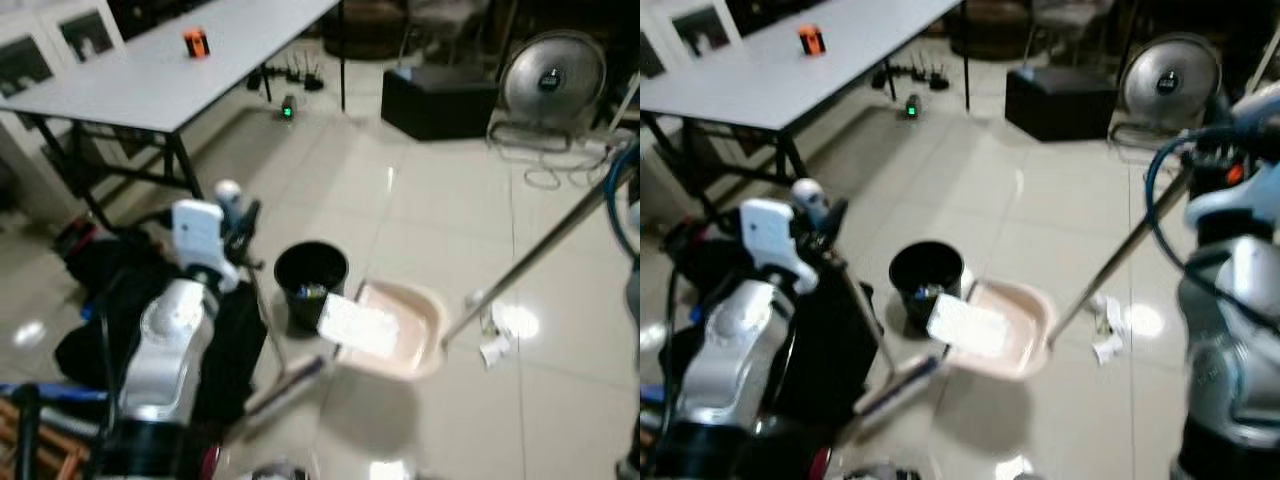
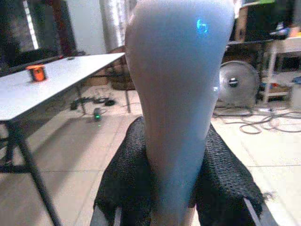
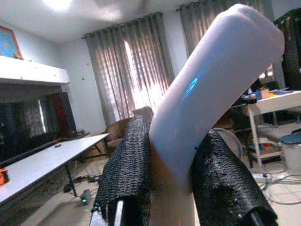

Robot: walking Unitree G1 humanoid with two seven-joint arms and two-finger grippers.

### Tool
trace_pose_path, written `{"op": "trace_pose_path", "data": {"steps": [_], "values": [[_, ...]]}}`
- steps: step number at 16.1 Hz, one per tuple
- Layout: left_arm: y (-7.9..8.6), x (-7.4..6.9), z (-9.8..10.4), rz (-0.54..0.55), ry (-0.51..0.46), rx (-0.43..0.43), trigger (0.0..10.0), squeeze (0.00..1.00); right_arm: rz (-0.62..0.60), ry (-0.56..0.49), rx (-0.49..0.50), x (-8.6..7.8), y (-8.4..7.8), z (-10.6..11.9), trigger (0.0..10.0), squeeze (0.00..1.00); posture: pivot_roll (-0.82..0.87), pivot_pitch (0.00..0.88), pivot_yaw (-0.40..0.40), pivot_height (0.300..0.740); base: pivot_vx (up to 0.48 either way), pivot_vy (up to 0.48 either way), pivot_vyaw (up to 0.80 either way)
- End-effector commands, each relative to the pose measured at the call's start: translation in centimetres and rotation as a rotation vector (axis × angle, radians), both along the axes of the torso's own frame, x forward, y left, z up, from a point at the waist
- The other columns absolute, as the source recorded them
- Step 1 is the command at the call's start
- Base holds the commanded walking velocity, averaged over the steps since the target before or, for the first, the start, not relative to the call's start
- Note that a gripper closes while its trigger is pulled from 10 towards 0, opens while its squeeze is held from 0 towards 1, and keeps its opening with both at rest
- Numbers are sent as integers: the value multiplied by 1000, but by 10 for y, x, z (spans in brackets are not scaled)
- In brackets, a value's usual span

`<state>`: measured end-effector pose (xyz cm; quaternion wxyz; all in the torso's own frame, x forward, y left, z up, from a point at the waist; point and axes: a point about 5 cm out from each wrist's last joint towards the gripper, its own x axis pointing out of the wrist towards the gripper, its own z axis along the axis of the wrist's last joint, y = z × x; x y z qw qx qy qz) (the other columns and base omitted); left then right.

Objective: Sweep floor

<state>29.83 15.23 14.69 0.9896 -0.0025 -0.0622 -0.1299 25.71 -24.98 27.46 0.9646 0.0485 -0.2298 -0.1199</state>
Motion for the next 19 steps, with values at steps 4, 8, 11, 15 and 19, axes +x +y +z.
{"op": "trace_pose_path", "data": {"steps": [4, 8, 11, 15, 19], "values": [[-13, -3, 3, -33, -11, 72, 10000, 0, 43, -14, 69, 5, 1, 19, 10000, 0, -84, 0, 72, 740, 212, 0, 0], [-11, -5, 2, -32, -6, 82, 10000, 0, 27, -25, 166, 4, -5, 16, 10000, 0, -75, 0, 71, 740, 320, 0, 0], [-10, -6, 2, -31, -1, 89, 10000, 0, 10, -23, 180, 4, -10, 17, 10000, 0, -75, 0, 71, 740, 336, 0, 0], [-12, -6, 1, -38, 1, 90, 10000, 0, 13, -35, 165, 6, -10, 24, 10000, 0, -77, 4, 68, 740, 356, 0, 0], [-17, -7, 0, -42, 3, 87, 10000, 0, 23, -39, 139, 9, -8, 31, 10000, 0, -76, 7, 69, 740, 391, 0, 0]]}}
